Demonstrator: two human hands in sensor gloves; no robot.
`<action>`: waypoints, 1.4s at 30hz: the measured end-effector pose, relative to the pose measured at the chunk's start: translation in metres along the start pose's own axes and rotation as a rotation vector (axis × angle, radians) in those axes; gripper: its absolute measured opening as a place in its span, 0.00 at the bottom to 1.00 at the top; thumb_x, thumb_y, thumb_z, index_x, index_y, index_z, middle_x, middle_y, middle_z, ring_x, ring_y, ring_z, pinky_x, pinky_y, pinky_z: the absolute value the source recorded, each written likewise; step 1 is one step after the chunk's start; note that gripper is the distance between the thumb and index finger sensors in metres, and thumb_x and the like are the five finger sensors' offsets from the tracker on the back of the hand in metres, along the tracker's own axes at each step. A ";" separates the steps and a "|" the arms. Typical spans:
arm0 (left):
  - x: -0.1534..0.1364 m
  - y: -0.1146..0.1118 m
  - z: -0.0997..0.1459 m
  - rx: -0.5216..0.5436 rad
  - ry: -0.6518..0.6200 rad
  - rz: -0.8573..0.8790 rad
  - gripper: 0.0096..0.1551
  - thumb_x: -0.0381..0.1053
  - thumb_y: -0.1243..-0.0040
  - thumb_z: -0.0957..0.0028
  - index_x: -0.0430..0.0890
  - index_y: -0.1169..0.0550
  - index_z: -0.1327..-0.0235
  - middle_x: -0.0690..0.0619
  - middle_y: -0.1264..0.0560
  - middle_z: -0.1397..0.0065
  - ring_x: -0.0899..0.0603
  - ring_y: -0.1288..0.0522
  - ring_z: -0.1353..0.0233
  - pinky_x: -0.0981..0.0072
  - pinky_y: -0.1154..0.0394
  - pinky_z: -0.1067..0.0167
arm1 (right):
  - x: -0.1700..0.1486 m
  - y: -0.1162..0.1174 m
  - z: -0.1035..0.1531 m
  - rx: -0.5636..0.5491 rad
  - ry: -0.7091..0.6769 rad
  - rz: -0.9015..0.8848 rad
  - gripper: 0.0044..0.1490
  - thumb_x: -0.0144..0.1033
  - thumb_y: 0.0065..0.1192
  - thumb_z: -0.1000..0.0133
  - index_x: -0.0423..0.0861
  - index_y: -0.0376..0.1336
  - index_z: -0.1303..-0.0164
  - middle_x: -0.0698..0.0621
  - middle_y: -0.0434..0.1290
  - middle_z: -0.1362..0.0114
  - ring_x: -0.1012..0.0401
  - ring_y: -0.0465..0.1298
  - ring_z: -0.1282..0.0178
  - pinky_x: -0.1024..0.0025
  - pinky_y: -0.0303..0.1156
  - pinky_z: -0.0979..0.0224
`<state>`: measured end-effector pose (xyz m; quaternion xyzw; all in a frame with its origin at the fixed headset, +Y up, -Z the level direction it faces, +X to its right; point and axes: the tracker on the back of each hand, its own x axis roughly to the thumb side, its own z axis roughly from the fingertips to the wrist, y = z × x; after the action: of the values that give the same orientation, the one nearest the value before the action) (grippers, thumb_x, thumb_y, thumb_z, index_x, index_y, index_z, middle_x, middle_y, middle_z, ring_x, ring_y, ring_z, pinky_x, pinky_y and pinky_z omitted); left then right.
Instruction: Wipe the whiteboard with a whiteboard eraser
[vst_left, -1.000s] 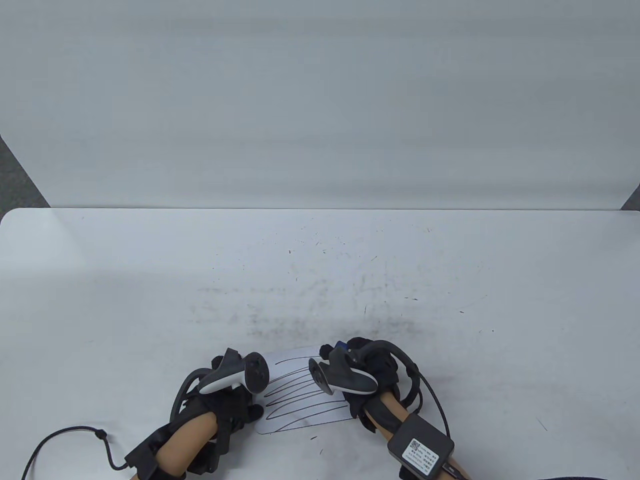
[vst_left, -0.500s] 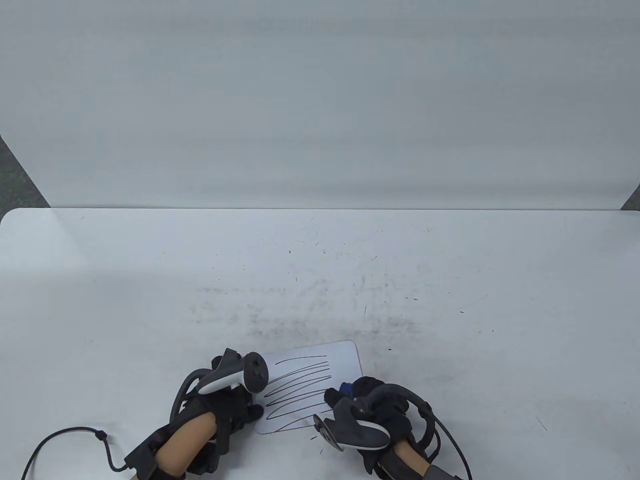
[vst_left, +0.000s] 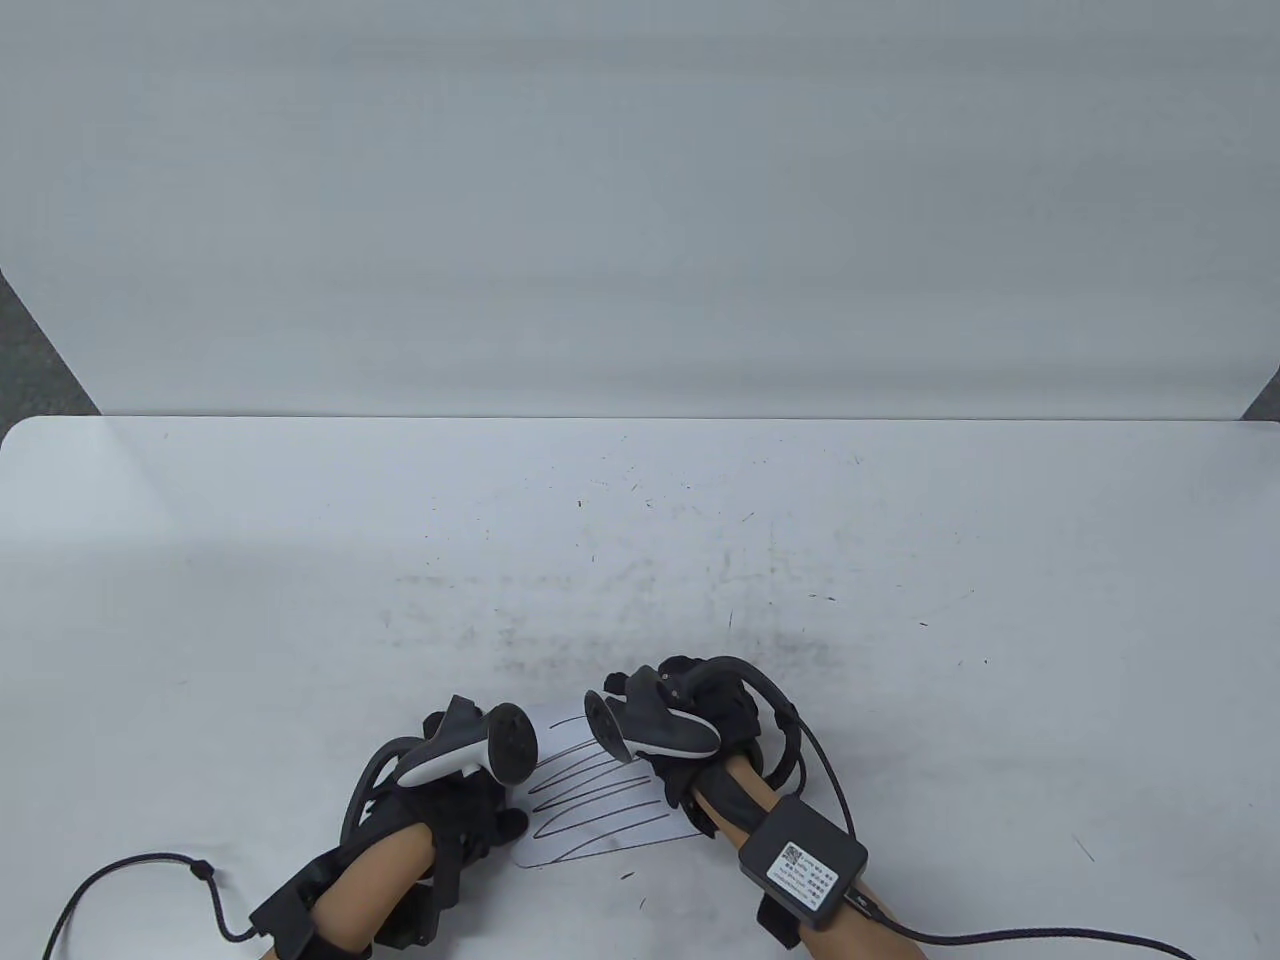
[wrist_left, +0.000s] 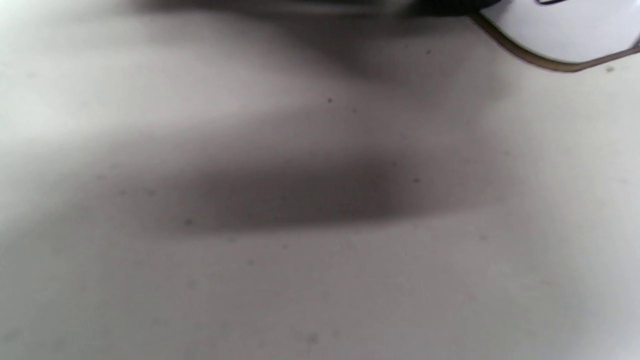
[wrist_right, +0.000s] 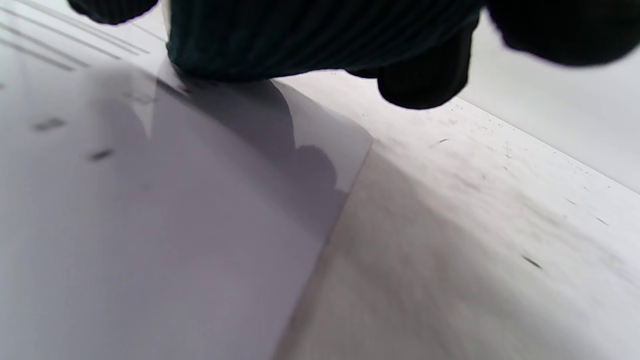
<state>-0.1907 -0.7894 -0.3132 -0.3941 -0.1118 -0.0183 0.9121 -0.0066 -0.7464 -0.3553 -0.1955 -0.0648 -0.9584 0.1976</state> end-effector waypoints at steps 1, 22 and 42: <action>0.000 0.000 0.000 0.000 0.000 -0.001 0.56 0.59 0.58 0.54 0.44 0.75 0.33 0.30 0.79 0.28 0.18 0.75 0.27 0.22 0.64 0.31 | 0.000 -0.002 -0.005 -0.006 0.009 -0.007 0.38 0.60 0.49 0.57 0.72 0.46 0.34 0.37 0.66 0.34 0.45 0.74 0.49 0.53 0.76 0.63; -0.001 -0.001 0.000 0.005 -0.002 0.015 0.56 0.59 0.58 0.53 0.45 0.76 0.33 0.31 0.79 0.28 0.19 0.76 0.28 0.22 0.65 0.31 | 0.011 0.018 0.100 -0.014 -0.077 0.000 0.39 0.60 0.48 0.56 0.71 0.45 0.33 0.36 0.65 0.34 0.45 0.74 0.49 0.54 0.77 0.63; -0.001 -0.001 0.000 -0.015 -0.003 0.028 0.56 0.59 0.59 0.53 0.46 0.77 0.35 0.31 0.80 0.29 0.19 0.78 0.28 0.23 0.67 0.32 | -0.009 0.005 0.001 -0.010 0.034 -0.092 0.38 0.60 0.49 0.57 0.72 0.46 0.34 0.37 0.66 0.34 0.45 0.74 0.49 0.54 0.76 0.62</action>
<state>-0.1923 -0.7900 -0.3127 -0.4025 -0.1075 -0.0057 0.9091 0.0028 -0.7474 -0.3581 -0.1768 -0.0657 -0.9700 0.1533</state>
